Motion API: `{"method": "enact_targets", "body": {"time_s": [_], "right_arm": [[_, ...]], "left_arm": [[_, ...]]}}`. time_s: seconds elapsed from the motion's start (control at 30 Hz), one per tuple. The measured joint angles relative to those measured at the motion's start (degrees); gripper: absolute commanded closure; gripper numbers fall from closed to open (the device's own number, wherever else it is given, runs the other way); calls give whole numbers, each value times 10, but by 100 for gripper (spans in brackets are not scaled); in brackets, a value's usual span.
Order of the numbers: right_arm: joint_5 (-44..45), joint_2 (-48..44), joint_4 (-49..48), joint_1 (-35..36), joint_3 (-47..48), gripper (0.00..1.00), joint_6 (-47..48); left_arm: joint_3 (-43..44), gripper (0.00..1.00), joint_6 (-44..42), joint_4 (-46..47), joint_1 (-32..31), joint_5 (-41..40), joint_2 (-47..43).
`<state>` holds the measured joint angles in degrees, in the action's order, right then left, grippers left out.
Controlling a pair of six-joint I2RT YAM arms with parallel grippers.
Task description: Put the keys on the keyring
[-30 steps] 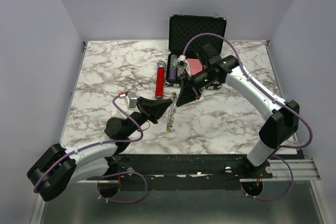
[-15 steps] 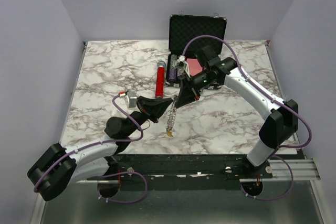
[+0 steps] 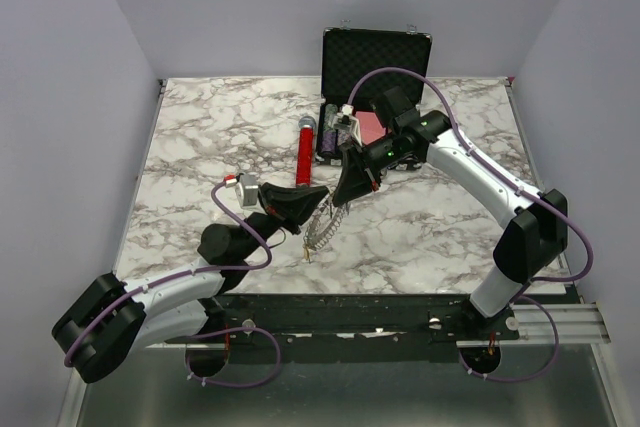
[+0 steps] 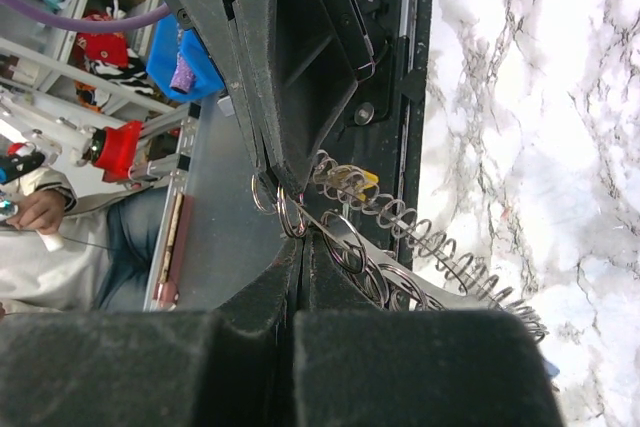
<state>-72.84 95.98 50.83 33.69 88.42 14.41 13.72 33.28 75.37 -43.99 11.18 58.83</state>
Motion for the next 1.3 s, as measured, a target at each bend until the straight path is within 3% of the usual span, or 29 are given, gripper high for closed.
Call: {"method": "enact_targets", "body": {"time_s": [0.33, 1.03, 1.13, 1.23, 1.3], "right_arm": [[-31, -1, -8, -3, -18, 100, -15], [-105, -21, -139, -11, -85, 99, -154], [-106, -23, -143, -12, -87, 90, -160], [-106, -28, -144, -16, -91, 66, -161], [-104, -35, -135, -18, -90, 56, -143]], "left_arm": [[-5, 100, 0, 10, 0, 32, -4], [-15, 100, -2, 14, 20, 110, -17], [-15, 100, -2, 14, 20, 111, -17], [-15, 100, -4, 12, 21, 113, -20], [-17, 100, -9, 6, 23, 115, -29]]}}
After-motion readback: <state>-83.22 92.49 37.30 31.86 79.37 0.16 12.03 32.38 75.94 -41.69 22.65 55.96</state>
